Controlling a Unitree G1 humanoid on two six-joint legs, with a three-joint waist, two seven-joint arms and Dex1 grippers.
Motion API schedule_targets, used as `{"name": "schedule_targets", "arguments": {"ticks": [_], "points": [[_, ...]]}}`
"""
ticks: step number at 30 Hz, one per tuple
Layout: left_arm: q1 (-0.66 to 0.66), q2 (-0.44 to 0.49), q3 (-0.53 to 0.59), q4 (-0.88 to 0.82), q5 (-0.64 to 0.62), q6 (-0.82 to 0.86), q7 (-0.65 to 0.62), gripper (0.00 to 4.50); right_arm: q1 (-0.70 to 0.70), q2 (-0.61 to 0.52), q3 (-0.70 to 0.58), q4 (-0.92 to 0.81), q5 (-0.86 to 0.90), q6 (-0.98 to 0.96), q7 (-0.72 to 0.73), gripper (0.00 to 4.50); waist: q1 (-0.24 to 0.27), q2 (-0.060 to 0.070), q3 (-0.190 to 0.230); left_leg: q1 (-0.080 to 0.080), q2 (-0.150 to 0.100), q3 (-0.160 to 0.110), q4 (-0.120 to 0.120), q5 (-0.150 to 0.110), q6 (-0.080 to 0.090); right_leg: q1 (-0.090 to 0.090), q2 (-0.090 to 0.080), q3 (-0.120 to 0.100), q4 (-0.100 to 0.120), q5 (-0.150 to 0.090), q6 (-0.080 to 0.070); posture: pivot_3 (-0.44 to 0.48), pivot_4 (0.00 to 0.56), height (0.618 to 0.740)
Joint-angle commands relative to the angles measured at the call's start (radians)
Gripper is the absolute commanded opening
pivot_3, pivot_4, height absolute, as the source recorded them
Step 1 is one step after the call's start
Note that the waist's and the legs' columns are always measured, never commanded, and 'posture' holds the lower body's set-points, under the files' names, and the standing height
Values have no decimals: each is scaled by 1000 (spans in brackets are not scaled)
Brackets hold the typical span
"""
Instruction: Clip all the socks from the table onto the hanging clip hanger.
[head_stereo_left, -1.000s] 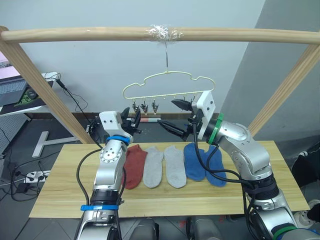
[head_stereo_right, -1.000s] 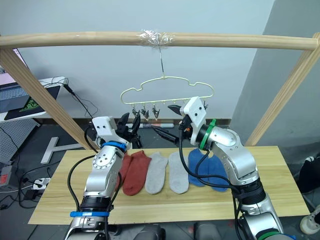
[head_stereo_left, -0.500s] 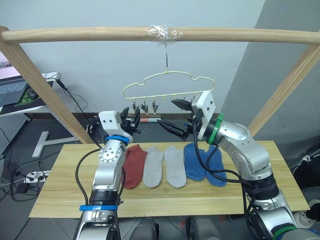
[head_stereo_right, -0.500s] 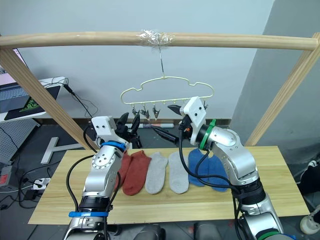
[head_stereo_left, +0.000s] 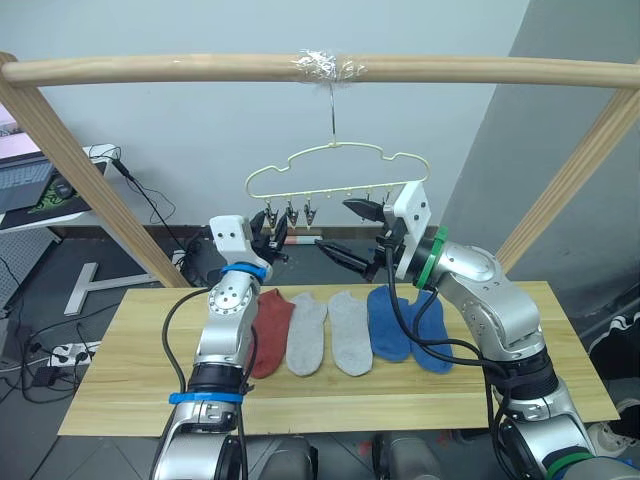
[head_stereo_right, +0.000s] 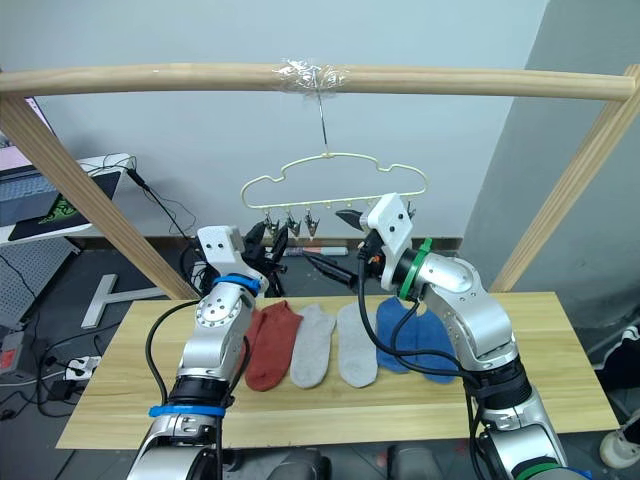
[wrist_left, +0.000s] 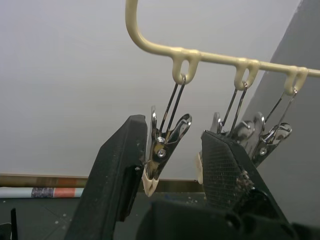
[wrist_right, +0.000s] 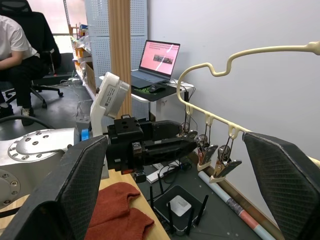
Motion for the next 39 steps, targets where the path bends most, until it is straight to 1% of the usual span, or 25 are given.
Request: {"name": "schedule_targets", "arguments": {"ticks": [1, 14, 39], "points": [[-24, 4, 8, -14, 5, -35, 6, 2100, -17, -1, -16, -48, 14, -7, -6, 4500, 0, 0, 0, 0, 0, 0, 0, 0, 0, 0, 0, 0, 0, 0, 0, -62, 141, 740], [-34, 18, 5, -11, 53, -52, 38, 2100, -20, 0, -17, -48, 14, -5, -9, 4500, -1, 0, 0, 0, 0, 0, 0, 0, 0, 0, 0, 0, 0, 0, 0, -64, 148, 740], [-52, 23, 6, 14, 49, -57, 35, 2100, -22, -1, -18, -43, 14, -10, -13, 4500, -1, 0, 0, 0, 0, 0, 0, 0, 0, 0, 0, 0, 0, 0, 0, -62, 153, 740]]}}
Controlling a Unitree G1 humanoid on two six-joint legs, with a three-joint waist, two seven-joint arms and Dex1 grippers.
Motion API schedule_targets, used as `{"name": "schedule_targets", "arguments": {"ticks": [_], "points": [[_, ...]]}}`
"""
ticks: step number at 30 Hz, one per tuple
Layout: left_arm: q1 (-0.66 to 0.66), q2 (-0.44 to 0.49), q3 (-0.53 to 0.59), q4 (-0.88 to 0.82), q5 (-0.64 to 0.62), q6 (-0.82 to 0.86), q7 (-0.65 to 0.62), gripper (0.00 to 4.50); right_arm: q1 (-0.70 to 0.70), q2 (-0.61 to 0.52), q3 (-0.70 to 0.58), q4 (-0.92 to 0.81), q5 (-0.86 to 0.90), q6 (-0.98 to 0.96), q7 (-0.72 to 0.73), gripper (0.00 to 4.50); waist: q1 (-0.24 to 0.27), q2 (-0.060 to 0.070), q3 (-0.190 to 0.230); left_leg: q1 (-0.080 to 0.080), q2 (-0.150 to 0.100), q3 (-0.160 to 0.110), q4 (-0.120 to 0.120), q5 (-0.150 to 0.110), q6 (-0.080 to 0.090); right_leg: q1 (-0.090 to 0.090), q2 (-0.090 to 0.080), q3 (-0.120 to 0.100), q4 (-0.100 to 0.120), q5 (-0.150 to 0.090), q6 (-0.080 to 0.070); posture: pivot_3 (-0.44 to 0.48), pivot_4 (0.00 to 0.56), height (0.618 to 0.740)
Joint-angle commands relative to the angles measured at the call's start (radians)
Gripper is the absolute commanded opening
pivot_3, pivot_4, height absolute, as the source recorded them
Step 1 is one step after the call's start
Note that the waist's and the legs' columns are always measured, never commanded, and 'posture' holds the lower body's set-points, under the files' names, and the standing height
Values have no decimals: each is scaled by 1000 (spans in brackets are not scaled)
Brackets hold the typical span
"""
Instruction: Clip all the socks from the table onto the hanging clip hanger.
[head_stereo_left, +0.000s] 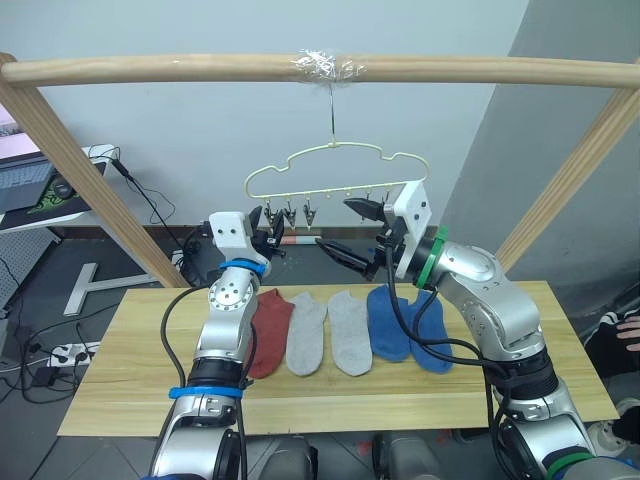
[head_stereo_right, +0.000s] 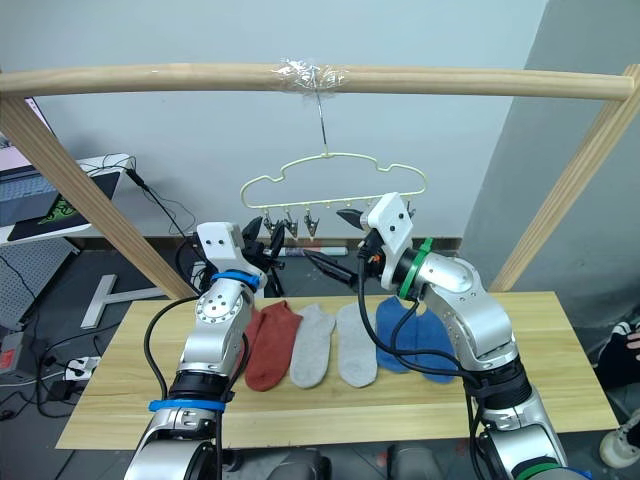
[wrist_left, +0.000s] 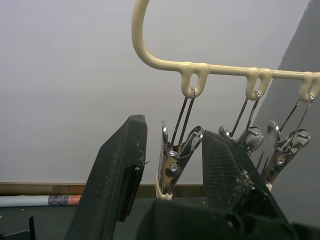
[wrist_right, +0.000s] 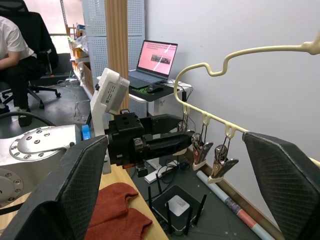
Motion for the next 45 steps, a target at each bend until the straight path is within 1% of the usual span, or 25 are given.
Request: {"name": "schedule_targets", "arguments": {"ticks": [1, 7, 10, 13, 15, 17, 28, 29, 31, 33, 35, 37, 39, 42, 45], "points": [[-22, 11, 7, -21, 0, -22, -2, 2100, -22, -1, -18, -43, 13, -11, -2, 4500, 0, 0, 0, 0, 0, 0, 0, 0, 0, 0, 0, 0, 0, 0, 0, -62, 153, 740], [-22, 9, 8, -25, -8, -31, -12, 2100, -20, 0, -17, -43, 12, -10, -7, 4500, 0, 0, 0, 0, 0, 0, 0, 0, 0, 0, 0, 0, 0, 0, 0, -61, 153, 740], [-20, 3, 11, -34, -30, -34, -33, 1548, -21, -1, -18, -43, 13, -9, -8, 4500, 0, 0, 0, 0, 0, 0, 0, 0, 0, 0, 0, 0, 0, 0, 0, -61, 153, 740], [-16, 4, 10, -41, -29, -30, -33, 682, -19, -1, -17, -44, 12, -9, -9, 4500, 0, 0, 0, 0, 0, 0, 0, 0, 0, 0, 0, 0, 0, 0, 0, -63, 153, 740], [-17, 4, 9, -40, -29, -30, -32, 274, -19, -1, -16, -43, 11, -10, -9, 4500, 0, 0, 0, 0, 0, 0, 0, 0, 0, 0, 0, 0, 0, 0, 0, -63, 153, 740], [-18, 3, 11, -42, -32, -26, -32, 23, -19, -1, -16, -44, 11, -10, -9, 4500, 0, 0, 0, 0, 0, 0, 0, 0, 0, 0, 0, 0, 0, 0, 0, -63, 153, 740], [0, 13, 11, -63, -31, 11, -35, 23, -2, 1, -11, -35, 2, -15, -15, 4500, 0, 0, 0, 0, 0, 0, 0, 0, 0, 0, 0, 0, 0, 0, 0, -56, 148, 740], [5, 14, 13, -69, -35, 15, -38, 23, 15, -2, -5, -30, -7, -20, -17, 4500, 0, 0, 0, 0, 0, 0, 0, 0, 0, 0, 0, 0, 0, 0, 0, -56, 148, 740], [27, 16, 15, -88, -42, 21, -48, 23, 97, -32, 23, 12, -52, -54, -8, 4500, 0, -1, -1, 0, 0, 0, 0, 0, 0, 0, 0, 0, 0, 0, 0, -49, 146, 740], [48, 21, 10, -101, -42, 39, -60, 23, 168, -51, 28, 94, -100, -92, -27, 4500, 1, -2, -1, 0, 0, 0, 0, 0, 0, 1, 0, 0, -1, 0, 0, -49, 146, 740], [57, 19, 10, -112, -41, 45, -55, 23, 214, -96, 50, 202, -190, -161, -46, 4500, 2, -2, -1, 0, 0, 1, 0, 0, 0, 1, 0, 1, 0, 0, 0, -43, 146, 740], [60, 18, 12, -119, -41, 49, -52, 23, 226, -112, 61, 248, -229, -203, -48, 4500, 2, -1, -1, 1, -1, 2, 1, 0, 0, 1, -1, 1, 0, 0, 0, -43, 146, 740], [62, 17, 15, -130, -46, 50, -53, 23, 238, -130, 55, 314, -278, -240, -81, 4500, -5, -1, -1, 2, 0, 3, 1, 0, 0, 1, 0, 1, 1, 1, 0, -43, 146, 740], [68, 18, 18, -140, -49, 54, -56, 23, 243, -135, 16, 454, -322, -264, -152, 4500, -6, -1, -1, 3, 2, 3, 1, 1, 0, 2, 2, 1, 1, 2, -1, -43, 146, 740], [70, 17, 16, -149, -48, 61, -55, 23, 237, -119, -21, 573, -321, -272, -184, 4500, -1, -1, 0, 3, 2, 2, 1, 2, -1, 2, 2, 0, 2, 3, -2, -38, 153, 740]]}}
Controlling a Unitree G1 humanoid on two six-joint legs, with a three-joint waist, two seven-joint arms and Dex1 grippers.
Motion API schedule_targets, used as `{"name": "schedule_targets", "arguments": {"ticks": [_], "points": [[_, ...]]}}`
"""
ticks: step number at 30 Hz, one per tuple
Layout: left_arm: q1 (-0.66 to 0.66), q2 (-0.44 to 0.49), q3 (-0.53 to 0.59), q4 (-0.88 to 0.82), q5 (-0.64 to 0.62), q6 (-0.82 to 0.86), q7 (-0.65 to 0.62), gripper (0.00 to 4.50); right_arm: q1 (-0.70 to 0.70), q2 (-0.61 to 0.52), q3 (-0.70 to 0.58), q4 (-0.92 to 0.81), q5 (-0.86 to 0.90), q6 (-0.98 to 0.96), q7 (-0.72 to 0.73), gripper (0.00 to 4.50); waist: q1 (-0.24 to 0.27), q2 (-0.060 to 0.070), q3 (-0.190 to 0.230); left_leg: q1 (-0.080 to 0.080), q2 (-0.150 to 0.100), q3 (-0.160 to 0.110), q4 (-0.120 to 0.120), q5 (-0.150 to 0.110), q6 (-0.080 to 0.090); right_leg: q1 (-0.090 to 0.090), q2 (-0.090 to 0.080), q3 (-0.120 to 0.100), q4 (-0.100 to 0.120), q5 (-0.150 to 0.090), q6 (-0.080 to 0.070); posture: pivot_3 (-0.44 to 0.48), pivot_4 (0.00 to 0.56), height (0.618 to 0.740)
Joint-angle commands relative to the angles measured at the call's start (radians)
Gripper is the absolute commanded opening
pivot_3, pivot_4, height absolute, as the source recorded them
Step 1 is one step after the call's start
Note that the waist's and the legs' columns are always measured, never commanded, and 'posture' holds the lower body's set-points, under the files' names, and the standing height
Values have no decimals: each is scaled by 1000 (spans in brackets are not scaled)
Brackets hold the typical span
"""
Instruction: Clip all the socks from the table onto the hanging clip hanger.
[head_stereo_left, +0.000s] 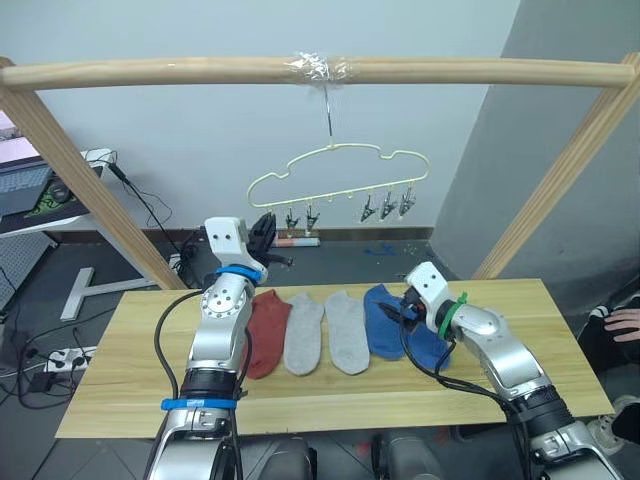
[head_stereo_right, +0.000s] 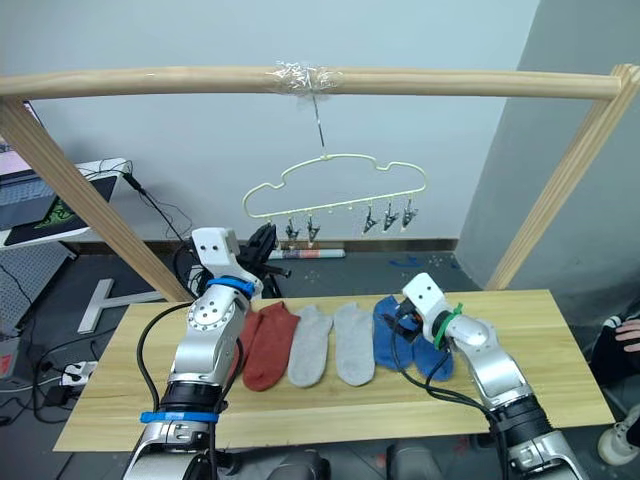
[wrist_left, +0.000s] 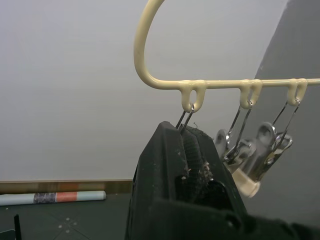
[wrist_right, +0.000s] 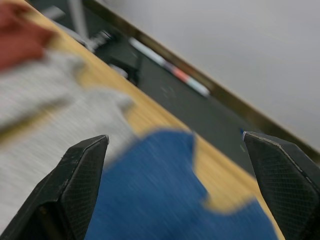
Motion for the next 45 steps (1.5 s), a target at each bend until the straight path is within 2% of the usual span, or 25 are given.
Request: {"name": "schedule_targets", "arguments": {"ticks": [1, 8, 19, 27, 31, 38, 41, 42, 45], "points": [[0, 3, 7, -39, -6, 1, 3, 23, -11, 16, -58, 96, 3, -25, -39, 4500, 1, 0, 0, 0, 0, 0, 0, 0, 0, 0, 0, 0, 0, 1, 0, -38, 153, 740], [2, 6, 8, -42, -6, 5, 0, 23, -8, 33, -127, 159, 22, -13, -78, 4500, 1, 0, 0, 0, -1, 1, 0, 0, 0, 0, 0, 1, -1, 2, 2, -40, 159, 740], [-18, 6, 4, -27, -8, 4, -5, 23, -11, 33, -77, 231, -48, -16, -61, 4500, 1, 0, 0, 0, -1, 1, 0, 0, 0, 0, 0, 1, -1, 2, 2, -45, 166, 740], [0, 6, 6, -48, -7, 9, 1, 23, -33, 56, -100, 337, -31, 74, -37, 4500, 0, 0, 0, 0, -1, 0, 0, 0, 1, 1, 0, 1, -1, 2, 2, -54, 164, 740], [5, 5, 5, -50, -7, 10, 0, 0, -25, 31, -65, 373, -76, 25, -19, 3634, 0, 0, 0, 2, -1, 1, 0, 0, 1, 3, 0, 1, -1, 2, 2, -54, 164, 740], [-6, 8, 6, -35, -9, 5, -5, 0, 2, 6, -40, 392, -102, -34, -10, 1192, 1, 0, 0, 4, -1, 0, 2, 1, 2, 6, 0, 1, -1, 2, 3, -67, 162, 740], [-6, 9, 6, -33, -9, 4, -6, 0, 15, -6, -38, 379, -111, -62, -15, 155, 1, 0, 1, 14, -1, -1, 0, -1, 5, 18, 0, 0, -5, 2, 3, -67, 162, 740], [-6, 9, 6, -33, -9, 4, -7, 0, 17, -10, -35, 375, -115, -73, -16, 34, 1, 0, 1, 15, -1, -1, 0, -1, 5, 19, 0, 0, -6, 0, 7, -67, 162, 740], [-4, 14, 10, -33, -13, 6, -11, 0, 27, -30, -29, 346, -132, -119, -14, 34, 1, -1, 1, 15, -1, -1, 0, -1, 5, 19, 0, 0, -6, -1, 8, -67, 162, 740]]}}
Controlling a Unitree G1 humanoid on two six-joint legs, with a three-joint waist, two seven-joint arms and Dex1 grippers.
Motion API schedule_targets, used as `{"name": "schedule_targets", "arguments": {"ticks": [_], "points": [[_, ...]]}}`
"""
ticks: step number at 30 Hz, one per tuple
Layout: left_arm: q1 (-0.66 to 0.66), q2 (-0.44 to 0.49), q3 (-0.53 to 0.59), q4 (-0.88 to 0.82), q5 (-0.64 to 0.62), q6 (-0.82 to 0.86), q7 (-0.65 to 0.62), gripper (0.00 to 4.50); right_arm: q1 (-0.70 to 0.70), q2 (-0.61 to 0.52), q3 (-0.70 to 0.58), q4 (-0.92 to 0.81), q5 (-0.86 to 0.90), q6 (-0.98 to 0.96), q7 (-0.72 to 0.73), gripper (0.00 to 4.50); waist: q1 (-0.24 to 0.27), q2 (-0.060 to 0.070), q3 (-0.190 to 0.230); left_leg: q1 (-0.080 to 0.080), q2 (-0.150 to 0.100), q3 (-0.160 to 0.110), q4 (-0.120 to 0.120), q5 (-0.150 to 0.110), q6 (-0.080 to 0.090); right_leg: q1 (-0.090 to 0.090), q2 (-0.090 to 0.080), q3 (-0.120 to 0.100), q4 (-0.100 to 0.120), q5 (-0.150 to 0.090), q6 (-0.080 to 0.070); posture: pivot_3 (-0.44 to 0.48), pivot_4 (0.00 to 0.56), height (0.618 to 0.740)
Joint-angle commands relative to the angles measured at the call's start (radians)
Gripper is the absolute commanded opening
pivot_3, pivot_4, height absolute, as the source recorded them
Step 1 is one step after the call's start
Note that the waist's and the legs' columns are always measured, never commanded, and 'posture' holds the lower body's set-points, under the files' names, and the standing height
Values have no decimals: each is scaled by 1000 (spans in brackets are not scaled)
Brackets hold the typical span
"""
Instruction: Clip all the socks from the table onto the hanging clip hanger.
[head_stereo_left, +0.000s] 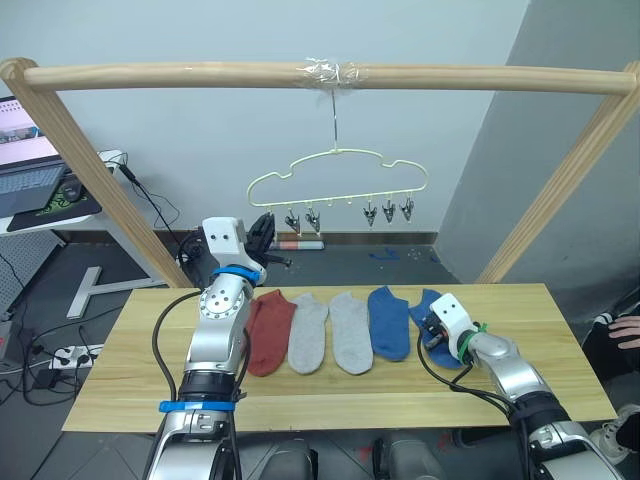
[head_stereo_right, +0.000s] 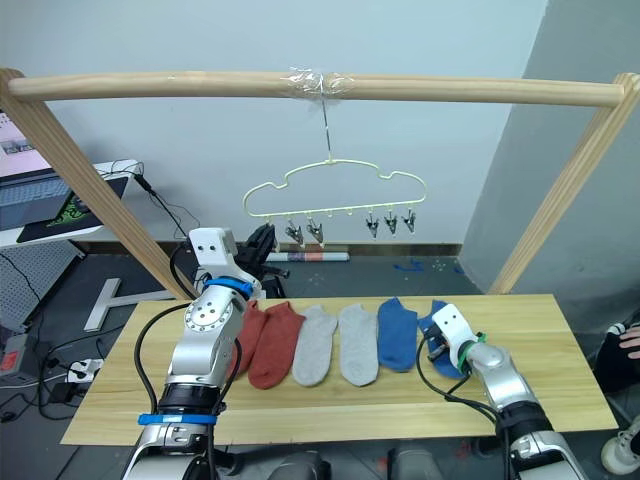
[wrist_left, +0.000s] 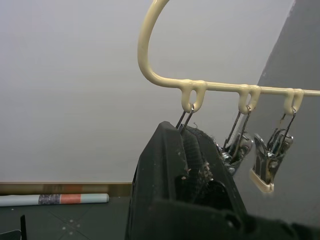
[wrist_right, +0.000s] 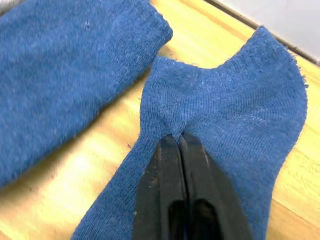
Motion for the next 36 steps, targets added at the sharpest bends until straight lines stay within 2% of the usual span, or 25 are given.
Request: {"name": "schedule_targets", "arguments": {"ticks": [1, 6, 15, 18, 23, 29, 33, 36], "points": [[-7, 11, 12, -19, -9, -13, -9, 0, 33, -35, 12, -5, -40, -36, -1, 34, 0, 0, 0, 0, 0, 0, 0, 0, 0, 0, 0, 0, 0, 0, 0, -67, 162, 740], [-6, 21, 23, -16, -15, -8, -12, 0, 53, -64, 9, -72, -36, -48, 33, 34, 0, 0, 2, 0, 0, 0, -1, 0, 0, -1, 0, 0, 0, 0, 0, -56, 162, 740], [22, 19, 37, -53, -45, 17, -28, 0, 97, -117, -2, -379, 3, -118, 128, 34, -4, 1, 15, -1, 1, 1, -1, 0, 0, -2, 0, 0, 0, 0, 0, -30, 161, 740], [27, 13, 72, -81, -150, 109, -67, 0, 88, -140, 12, -488, -16, -187, 156, 34, 0, 1, 16, -1, 1, 0, -1, 0, 0, -2, 0, 0, 0, 0, 0, -18, 159, 740], [31, 6, 149, -130, -355, 329, -97, 0, 63, -151, 46, -555, -42, -308, 173, 34, -1, 0, 16, -1, 1, 0, -1, 0, -1, -2, 0, 0, -1, 0, 1, -6, 155, 740], [26, -12, 231, -182, -569, 542, -64, 0, 21, -109, 65, -597, -44, -399, 155, 34, -1, -1, 16, -1, 1, 1, -2, 2, -4, -2, 0, 0, -1, 0, 1, 0, 153, 740], [22, -59, 334, -205, -806, 703, 11, 0, -10, -39, 112, -647, -23, -421, 175, 34, -2, -1, 16, -1, 2, 0, -2, 2, -4, -2, 0, 0, 0, 0, 1, 5, 151, 740], [20, -69, 357, -221, -889, 749, 47, 0, -31, 4, 136, -650, -30, -421, 175, 34, 1, -1, 17, -1, 2, -1, -2, 2, -4, -2, 0, -1, 0, 0, 1, 3, 151, 740]]}}
